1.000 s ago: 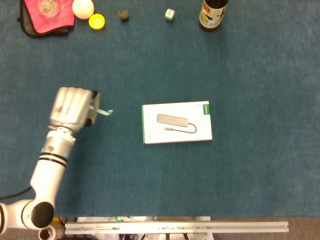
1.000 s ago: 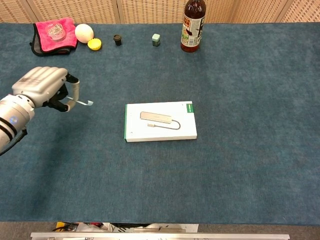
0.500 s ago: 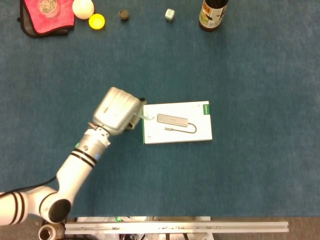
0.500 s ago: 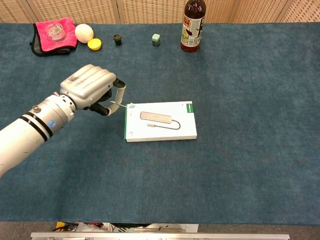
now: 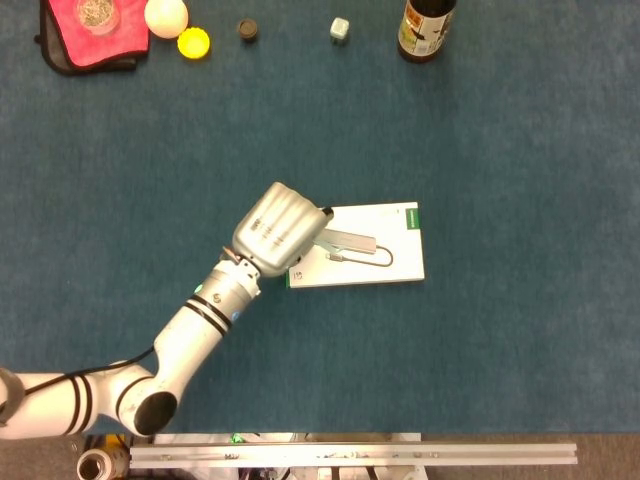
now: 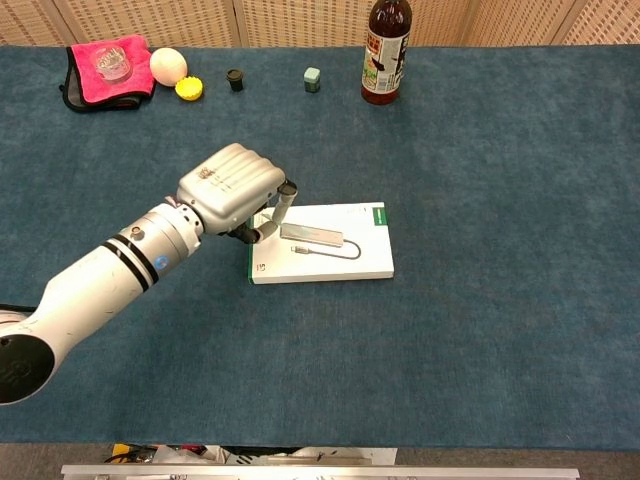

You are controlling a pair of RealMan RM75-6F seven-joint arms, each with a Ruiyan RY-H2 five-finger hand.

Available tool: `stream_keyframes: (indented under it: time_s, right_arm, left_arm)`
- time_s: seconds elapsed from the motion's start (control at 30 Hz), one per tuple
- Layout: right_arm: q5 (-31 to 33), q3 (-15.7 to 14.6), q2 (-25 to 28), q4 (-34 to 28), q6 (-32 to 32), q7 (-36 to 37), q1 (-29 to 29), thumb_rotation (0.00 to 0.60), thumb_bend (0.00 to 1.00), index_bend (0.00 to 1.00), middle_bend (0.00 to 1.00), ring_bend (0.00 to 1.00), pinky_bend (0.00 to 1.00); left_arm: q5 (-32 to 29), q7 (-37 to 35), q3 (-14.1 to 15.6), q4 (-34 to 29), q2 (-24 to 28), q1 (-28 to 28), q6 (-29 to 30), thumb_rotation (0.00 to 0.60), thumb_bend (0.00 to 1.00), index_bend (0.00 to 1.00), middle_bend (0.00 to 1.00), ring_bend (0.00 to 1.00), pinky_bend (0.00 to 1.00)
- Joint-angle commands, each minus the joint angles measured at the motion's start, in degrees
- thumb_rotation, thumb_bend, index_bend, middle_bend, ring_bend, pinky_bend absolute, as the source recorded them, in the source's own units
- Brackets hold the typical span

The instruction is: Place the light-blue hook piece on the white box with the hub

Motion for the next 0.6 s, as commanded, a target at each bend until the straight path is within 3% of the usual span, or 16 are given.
stream_keyframes:
  time_s: [0.03,0.4,0.6]
  right_arm:
    - [0.06,0.01,-0.01,0.00,-0.01,-0.01,-0.02,0.600,0.14,0.16,0.28,0.25,0.33]
    - [0.15,0.05,-0.09,0.27,0.28,0.53,-0.27,0.600,0.14,0.16,0.28,0.25,0.33]
    - [0.24,0.23,0.00,0.55,0.67,0.98,-0.47,0.600,0.14,0.16,0.28,0.25,0.33]
  left_arm:
    - [-1.96,1.79,-0.63,1.12,-1.64,-0.69,-0.77,0.549,0.40,0.57,0.98,1.00,1.00]
    - [-6.69,6.77,-1.47,3.19,-4.89,-1.85,-1.04,0.542,0.40,0.56,0.98,1.00,1.00]
    - [-9.56,10.69,-0.79,0.92,-4.18,-2.17,-1.13,0.498,0.39,0.52,0.97,1.00,1.00]
